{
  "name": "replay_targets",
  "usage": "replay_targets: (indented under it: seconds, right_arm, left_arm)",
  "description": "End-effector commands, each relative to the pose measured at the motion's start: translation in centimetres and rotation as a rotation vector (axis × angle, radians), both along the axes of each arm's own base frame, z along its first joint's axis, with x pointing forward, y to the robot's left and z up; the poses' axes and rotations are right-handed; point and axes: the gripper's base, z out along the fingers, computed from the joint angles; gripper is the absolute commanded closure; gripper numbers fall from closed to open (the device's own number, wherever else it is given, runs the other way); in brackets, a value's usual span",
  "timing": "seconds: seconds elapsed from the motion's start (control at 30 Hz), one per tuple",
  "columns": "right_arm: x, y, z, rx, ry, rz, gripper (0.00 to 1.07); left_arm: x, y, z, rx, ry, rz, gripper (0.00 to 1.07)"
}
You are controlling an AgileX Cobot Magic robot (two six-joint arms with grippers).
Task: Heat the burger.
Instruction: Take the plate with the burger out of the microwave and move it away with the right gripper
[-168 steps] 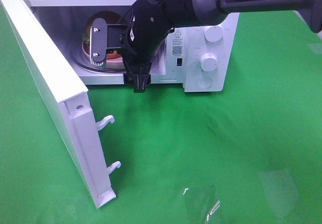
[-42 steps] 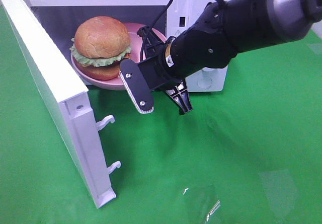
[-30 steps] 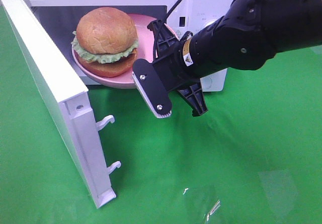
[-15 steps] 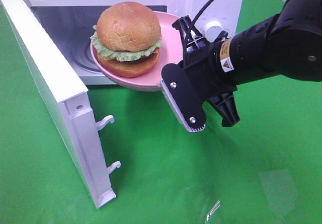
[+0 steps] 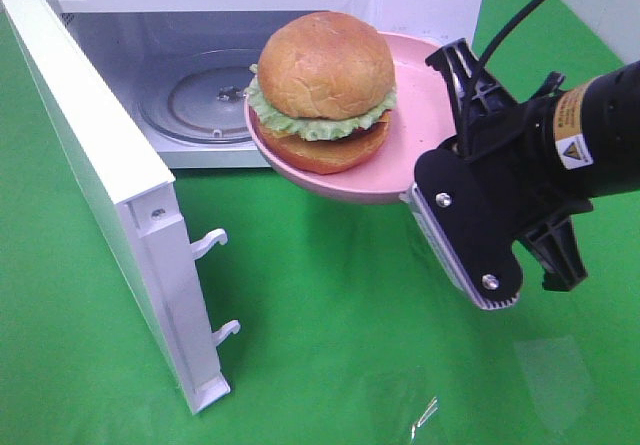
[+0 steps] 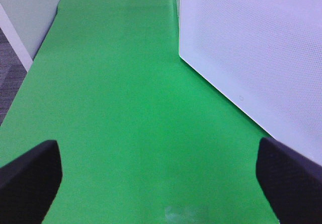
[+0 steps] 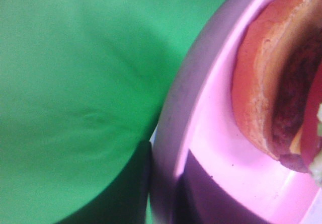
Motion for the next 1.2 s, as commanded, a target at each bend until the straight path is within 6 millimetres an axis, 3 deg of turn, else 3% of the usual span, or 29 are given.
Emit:
replay_targets:
  seconds: [0.03,0.43,0.5,1.2]
  right_arm:
    - [-0.9,-0.8,1.4,0.048,-0.04,-0.012,1.07]
    - [-3.9,-3.9,1.4,0.061,0.008,-0.136,1.07]
    - [-4.5,-4.9,1.5,0.086,0.037,-0.227,1.07]
    - [-4.8,-8.5,1.3,0.208,0.098,-0.877,1.07]
  left_arm:
    - [-0.2,0.0,-0.1,0.001,-0.011,0.004,0.09]
    - [-0.2,0.0,-0.1,0.001,-0.011,0.004,0.09]
    - [-0.2,0.0,-0.1,0.001,-0.011,0.004,0.09]
    - [-0.2,0.0,-0.1,0.001,-0.011,0.004,0.09]
